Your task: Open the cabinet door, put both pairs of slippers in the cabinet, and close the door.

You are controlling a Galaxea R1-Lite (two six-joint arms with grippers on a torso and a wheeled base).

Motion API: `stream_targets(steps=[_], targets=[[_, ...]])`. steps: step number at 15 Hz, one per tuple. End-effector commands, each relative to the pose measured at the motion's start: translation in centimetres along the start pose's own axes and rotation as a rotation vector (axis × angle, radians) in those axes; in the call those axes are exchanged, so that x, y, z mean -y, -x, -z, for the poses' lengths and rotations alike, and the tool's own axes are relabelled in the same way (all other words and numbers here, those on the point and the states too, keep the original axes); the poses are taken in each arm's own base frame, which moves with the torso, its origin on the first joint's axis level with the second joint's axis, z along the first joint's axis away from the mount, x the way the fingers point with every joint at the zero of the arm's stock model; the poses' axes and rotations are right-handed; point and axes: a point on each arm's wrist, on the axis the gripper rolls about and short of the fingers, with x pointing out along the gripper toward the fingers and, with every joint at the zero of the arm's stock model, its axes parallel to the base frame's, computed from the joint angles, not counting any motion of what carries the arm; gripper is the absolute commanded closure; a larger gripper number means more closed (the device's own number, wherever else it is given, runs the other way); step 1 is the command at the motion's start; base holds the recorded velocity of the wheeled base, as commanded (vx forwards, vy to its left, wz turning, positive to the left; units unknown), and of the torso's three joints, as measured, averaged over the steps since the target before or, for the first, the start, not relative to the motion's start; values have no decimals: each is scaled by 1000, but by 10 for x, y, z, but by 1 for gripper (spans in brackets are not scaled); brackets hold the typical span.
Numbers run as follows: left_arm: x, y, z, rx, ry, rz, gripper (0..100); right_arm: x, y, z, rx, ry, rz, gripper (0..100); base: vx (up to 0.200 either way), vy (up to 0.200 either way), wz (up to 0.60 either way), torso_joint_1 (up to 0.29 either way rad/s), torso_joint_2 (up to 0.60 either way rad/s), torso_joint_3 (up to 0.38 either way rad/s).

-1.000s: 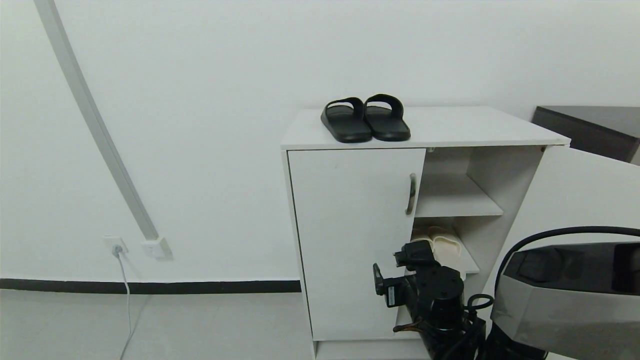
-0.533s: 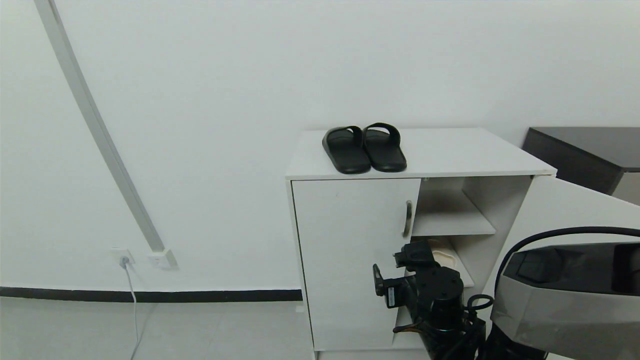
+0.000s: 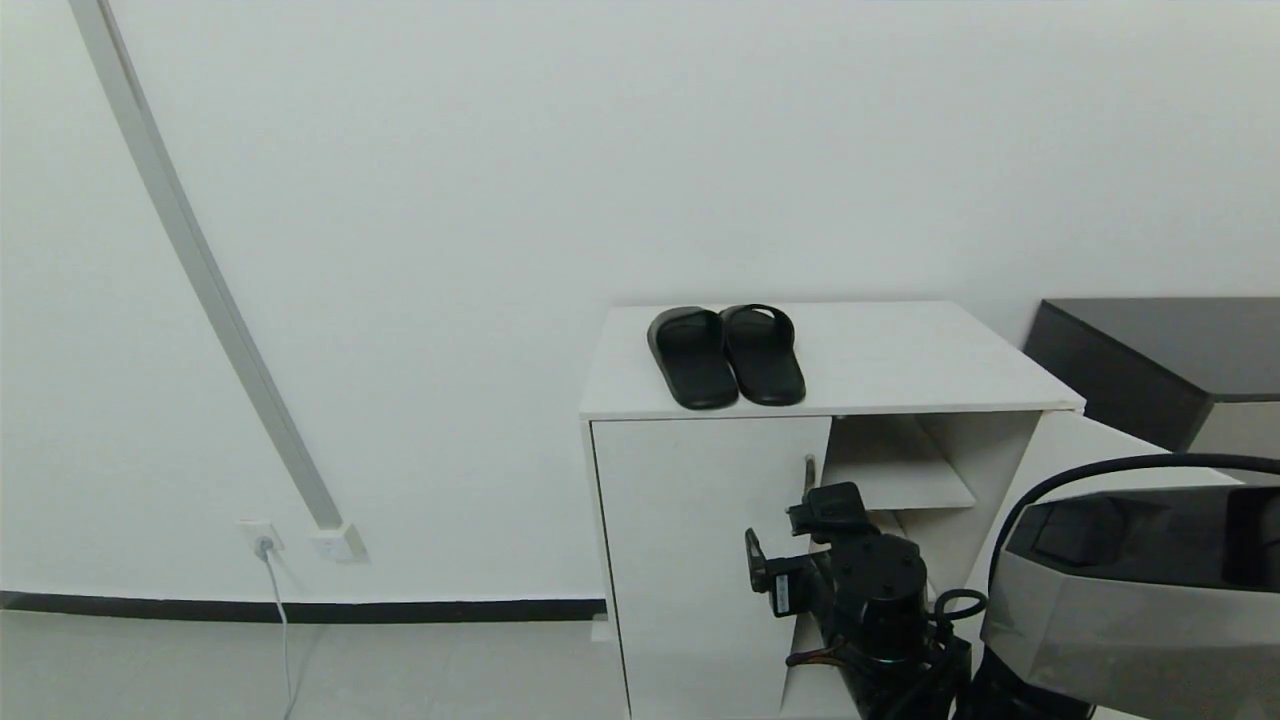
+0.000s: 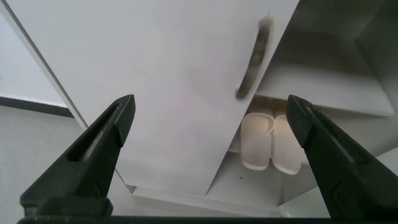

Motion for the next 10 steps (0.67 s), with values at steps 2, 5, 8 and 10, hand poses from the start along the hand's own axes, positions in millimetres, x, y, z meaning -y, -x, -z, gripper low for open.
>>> stream_targets(steps=[2,5,8,10], targets=[[0,0,0,1,0,1,100,0,0,0,0,0,-1,0,0,0,0,234,-567,-325],[0,0,0,1,0,1,100,0,0,0,0,0,-1,0,0,0,0,255,-592,-336],[0,0,0,-1,0,1,100,0,0,0,0,0,-1,0,0,0,0,238,-533,-297],[0,0,0,1,0,1,100,0,0,0,0,0,1,0,0,0,0,181,-403,-227]])
